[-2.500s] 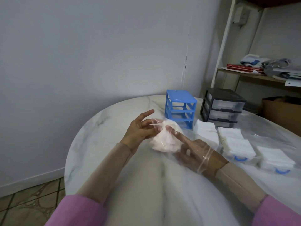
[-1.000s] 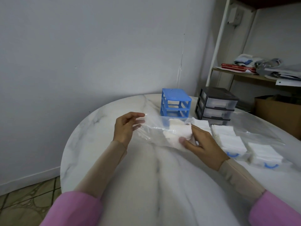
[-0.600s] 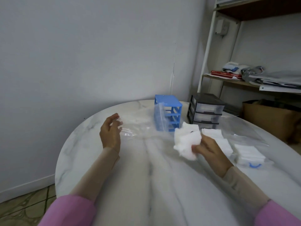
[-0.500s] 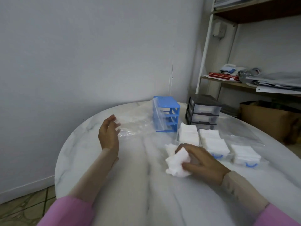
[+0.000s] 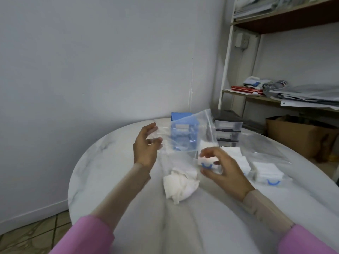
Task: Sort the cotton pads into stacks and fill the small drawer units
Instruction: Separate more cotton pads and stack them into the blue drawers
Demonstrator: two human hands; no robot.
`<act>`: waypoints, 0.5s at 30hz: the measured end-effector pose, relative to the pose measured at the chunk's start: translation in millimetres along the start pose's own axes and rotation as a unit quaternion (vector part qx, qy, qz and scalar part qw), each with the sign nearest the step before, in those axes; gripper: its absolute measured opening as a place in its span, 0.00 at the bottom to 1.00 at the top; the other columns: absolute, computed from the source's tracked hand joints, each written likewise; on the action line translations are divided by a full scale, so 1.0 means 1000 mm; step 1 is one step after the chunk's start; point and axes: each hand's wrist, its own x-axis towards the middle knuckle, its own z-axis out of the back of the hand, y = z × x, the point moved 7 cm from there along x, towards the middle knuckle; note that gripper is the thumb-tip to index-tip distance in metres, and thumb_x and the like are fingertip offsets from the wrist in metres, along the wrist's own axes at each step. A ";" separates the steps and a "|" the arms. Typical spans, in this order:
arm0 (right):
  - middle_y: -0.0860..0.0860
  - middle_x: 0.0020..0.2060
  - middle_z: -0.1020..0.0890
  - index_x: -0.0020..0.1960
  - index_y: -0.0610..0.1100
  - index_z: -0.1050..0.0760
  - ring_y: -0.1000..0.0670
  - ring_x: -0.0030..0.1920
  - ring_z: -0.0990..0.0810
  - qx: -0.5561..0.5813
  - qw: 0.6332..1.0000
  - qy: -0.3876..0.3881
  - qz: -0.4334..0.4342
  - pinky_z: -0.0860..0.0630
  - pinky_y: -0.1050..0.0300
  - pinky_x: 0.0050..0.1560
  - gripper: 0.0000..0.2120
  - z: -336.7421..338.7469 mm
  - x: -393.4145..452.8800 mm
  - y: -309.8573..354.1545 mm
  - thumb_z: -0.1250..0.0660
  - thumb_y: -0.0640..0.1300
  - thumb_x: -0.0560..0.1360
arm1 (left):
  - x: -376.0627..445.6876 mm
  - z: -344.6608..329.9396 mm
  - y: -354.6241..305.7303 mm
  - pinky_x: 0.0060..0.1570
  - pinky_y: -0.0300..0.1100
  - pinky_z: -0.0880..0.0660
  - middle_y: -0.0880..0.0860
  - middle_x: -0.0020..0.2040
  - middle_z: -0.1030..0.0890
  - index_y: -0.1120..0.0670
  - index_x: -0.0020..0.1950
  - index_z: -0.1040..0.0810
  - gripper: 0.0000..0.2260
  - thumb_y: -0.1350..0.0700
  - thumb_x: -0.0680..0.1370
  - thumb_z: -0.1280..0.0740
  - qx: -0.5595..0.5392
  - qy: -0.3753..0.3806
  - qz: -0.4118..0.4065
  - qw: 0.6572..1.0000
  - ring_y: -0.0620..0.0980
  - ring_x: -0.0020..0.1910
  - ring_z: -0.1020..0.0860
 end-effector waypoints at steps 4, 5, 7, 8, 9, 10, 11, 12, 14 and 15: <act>0.52 0.52 0.31 0.52 0.51 0.31 0.51 0.55 0.28 -0.017 0.976 -0.213 -0.034 0.30 0.55 0.56 0.18 0.050 0.004 -0.001 0.26 0.42 0.69 | -0.004 -0.016 -0.015 0.41 0.36 0.25 0.51 0.56 0.22 0.51 0.58 0.26 0.19 0.72 0.73 0.34 -0.003 0.043 -0.027 0.999 0.49 0.41 0.23; 0.51 0.54 0.32 0.53 0.52 0.32 0.50 0.56 0.29 0.002 0.972 -0.228 -0.057 0.30 0.53 0.57 0.18 0.057 0.007 -0.003 0.26 0.43 0.69 | -0.004 -0.021 -0.019 0.39 0.34 0.25 0.52 0.56 0.21 0.52 0.58 0.26 0.19 0.72 0.72 0.33 -0.010 0.059 -0.027 0.998 0.48 0.40 0.23; 0.50 0.57 0.31 0.50 0.57 0.34 0.49 0.57 0.29 0.069 0.968 -0.211 -0.112 0.30 0.52 0.58 0.17 0.062 0.014 -0.011 0.28 0.45 0.70 | -0.006 -0.030 -0.024 0.38 0.31 0.26 0.52 0.55 0.21 0.55 0.59 0.25 0.19 0.72 0.72 0.33 -0.027 0.087 -0.019 0.996 0.48 0.40 0.23; 0.49 0.57 0.30 0.49 0.58 0.35 0.47 0.58 0.28 0.107 0.965 -0.199 -0.131 0.28 0.50 0.59 0.17 0.061 0.017 -0.014 0.29 0.45 0.71 | -0.006 -0.035 -0.027 0.37 0.31 0.26 0.51 0.55 0.21 0.56 0.60 0.25 0.20 0.72 0.72 0.33 -0.029 0.098 -0.018 0.995 0.47 0.39 0.24; 0.48 0.57 0.29 0.48 0.57 0.36 0.45 0.57 0.26 0.147 0.960 -0.191 -0.140 0.26 0.47 0.58 0.16 0.060 0.019 -0.016 0.30 0.43 0.72 | -0.007 -0.038 -0.030 0.38 0.30 0.26 0.51 0.54 0.21 0.57 0.61 0.25 0.20 0.72 0.72 0.32 -0.021 0.104 -0.025 0.994 0.46 0.38 0.24; 0.46 0.56 0.29 0.47 0.55 0.38 0.44 0.53 0.23 0.190 0.953 -0.188 -0.143 0.23 0.46 0.54 0.17 0.060 0.020 -0.018 0.31 0.40 0.73 | -0.006 -0.040 -0.033 0.38 0.29 0.27 0.50 0.52 0.21 0.57 0.60 0.25 0.20 0.71 0.71 0.32 -0.006 0.104 -0.039 0.994 0.43 0.36 0.25; 0.44 0.53 0.28 0.47 0.53 0.40 0.45 0.48 0.22 0.221 0.946 -0.191 -0.142 0.20 0.51 0.47 0.19 0.061 0.020 -0.019 0.33 0.35 0.74 | -0.006 -0.040 -0.037 0.38 0.28 0.28 0.49 0.51 0.21 0.56 0.59 0.24 0.20 0.70 0.71 0.30 0.012 0.097 -0.053 0.994 0.40 0.34 0.26; 0.44 0.49 0.27 0.46 0.51 0.41 0.46 0.43 0.22 0.231 0.942 -0.197 -0.140 0.20 0.58 0.41 0.20 0.064 0.020 -0.021 0.35 0.30 0.74 | -0.004 -0.039 -0.040 0.37 0.27 0.30 0.48 0.49 0.21 0.54 0.57 0.23 0.19 0.69 0.70 0.29 0.028 0.087 -0.063 0.994 0.37 0.32 0.28; 0.47 0.43 0.28 0.46 0.49 0.41 0.49 0.38 0.25 0.216 0.946 -0.197 -0.141 0.24 0.64 0.33 0.21 0.068 0.021 -0.022 0.37 0.25 0.73 | -0.001 -0.038 -0.043 0.35 0.25 0.32 0.47 0.45 0.24 0.53 0.53 0.23 0.17 0.68 0.69 0.28 0.035 0.077 -0.056 0.995 0.36 0.29 0.31; 0.48 0.42 0.27 0.45 0.48 0.38 0.51 0.37 0.26 0.201 0.951 -0.190 -0.135 0.26 0.63 0.33 0.19 0.069 0.022 -0.022 0.38 0.24 0.73 | 0.000 -0.039 -0.043 0.34 0.24 0.32 0.47 0.45 0.26 0.53 0.52 0.23 0.16 0.68 0.69 0.29 0.032 0.089 -0.038 0.995 0.36 0.30 0.31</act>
